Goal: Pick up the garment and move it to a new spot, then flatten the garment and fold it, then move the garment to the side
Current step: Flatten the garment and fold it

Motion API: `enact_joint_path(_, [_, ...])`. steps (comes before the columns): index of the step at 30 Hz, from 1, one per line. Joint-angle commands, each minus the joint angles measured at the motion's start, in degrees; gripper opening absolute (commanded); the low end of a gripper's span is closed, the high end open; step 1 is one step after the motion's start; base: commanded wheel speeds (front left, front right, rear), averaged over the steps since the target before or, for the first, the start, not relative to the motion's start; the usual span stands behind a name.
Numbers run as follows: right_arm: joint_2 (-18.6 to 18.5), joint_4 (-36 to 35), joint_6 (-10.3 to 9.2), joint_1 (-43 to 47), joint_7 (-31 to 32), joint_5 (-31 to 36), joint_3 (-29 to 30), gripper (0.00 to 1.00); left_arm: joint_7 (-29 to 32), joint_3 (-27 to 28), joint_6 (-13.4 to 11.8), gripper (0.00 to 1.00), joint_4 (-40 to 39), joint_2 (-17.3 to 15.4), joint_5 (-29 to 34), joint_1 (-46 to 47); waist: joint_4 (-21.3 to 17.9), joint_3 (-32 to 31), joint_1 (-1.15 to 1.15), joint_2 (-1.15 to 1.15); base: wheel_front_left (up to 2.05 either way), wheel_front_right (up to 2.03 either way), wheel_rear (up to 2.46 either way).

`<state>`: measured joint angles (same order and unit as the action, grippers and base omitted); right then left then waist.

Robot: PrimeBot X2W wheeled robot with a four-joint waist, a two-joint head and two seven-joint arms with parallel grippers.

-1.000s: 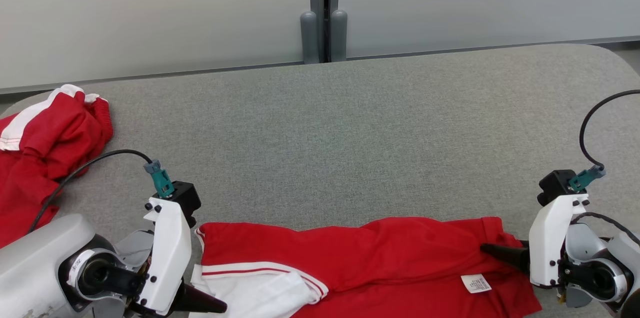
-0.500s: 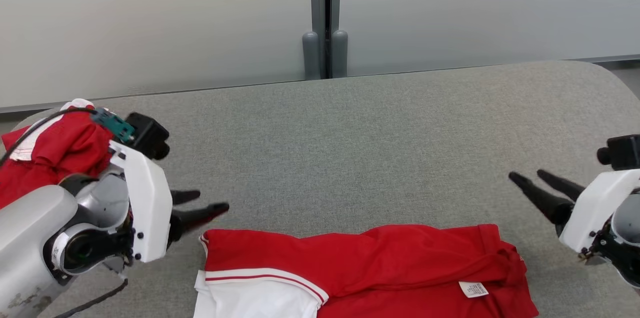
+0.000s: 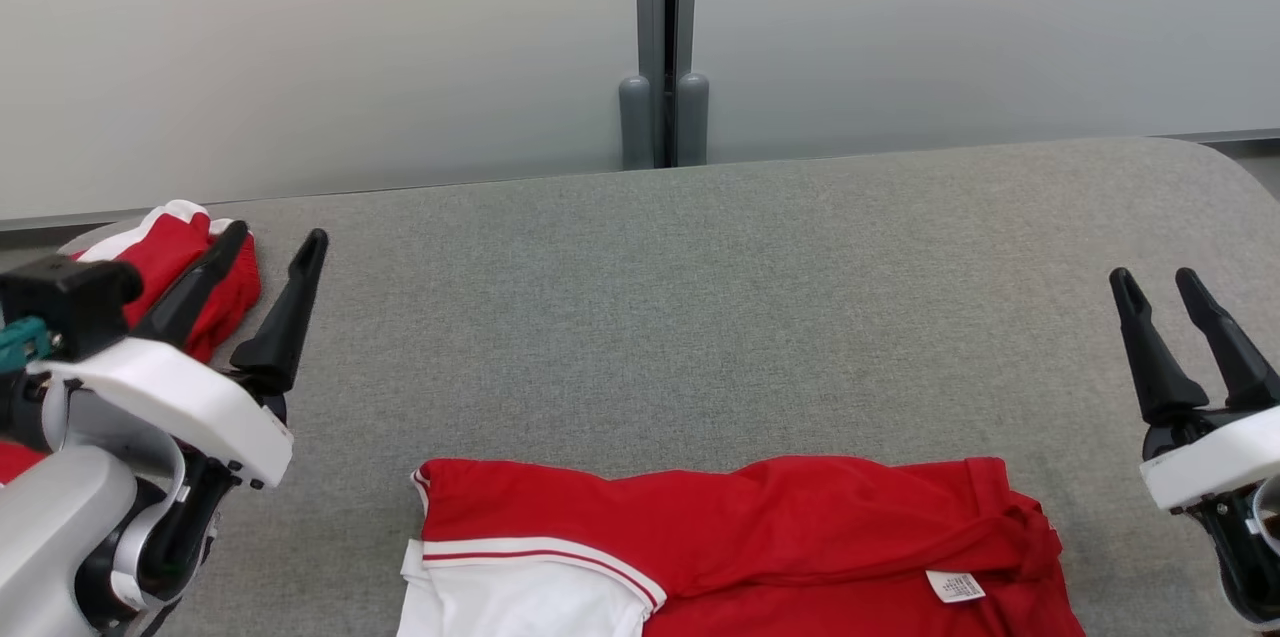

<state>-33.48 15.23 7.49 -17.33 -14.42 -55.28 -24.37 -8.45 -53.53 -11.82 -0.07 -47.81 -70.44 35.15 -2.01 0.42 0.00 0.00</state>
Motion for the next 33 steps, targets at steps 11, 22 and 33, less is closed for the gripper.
enact_joint_path(11, [14.7,-4.7,0.01,15.4,-0.9,15.2,16.7,1.00,-6.8,26.4,-8.5,1.00,-5.5,14.5,20.8,-23.1,1.8,1.0,0.00,0.00,0.00,0.00,0.00])
enact_joint_path(22, [17.5,-2.8,0.01,19.8,0.9,19.8,17.2,1.00,-6.8,39.6,0.4,1.00,-4.7,31.3,37.8,-36.0,2.1,1.4,0.00,0.00,0.00,0.00,0.00])
enact_joint_path(33, [18.0,3.9,0.01,17.6,13.1,22.9,16.5,1.00,-6.8,43.5,8.2,1.00,0.7,38.1,44.0,-34.6,2.7,2.5,0.00,0.00,0.00,0.00,0.00])
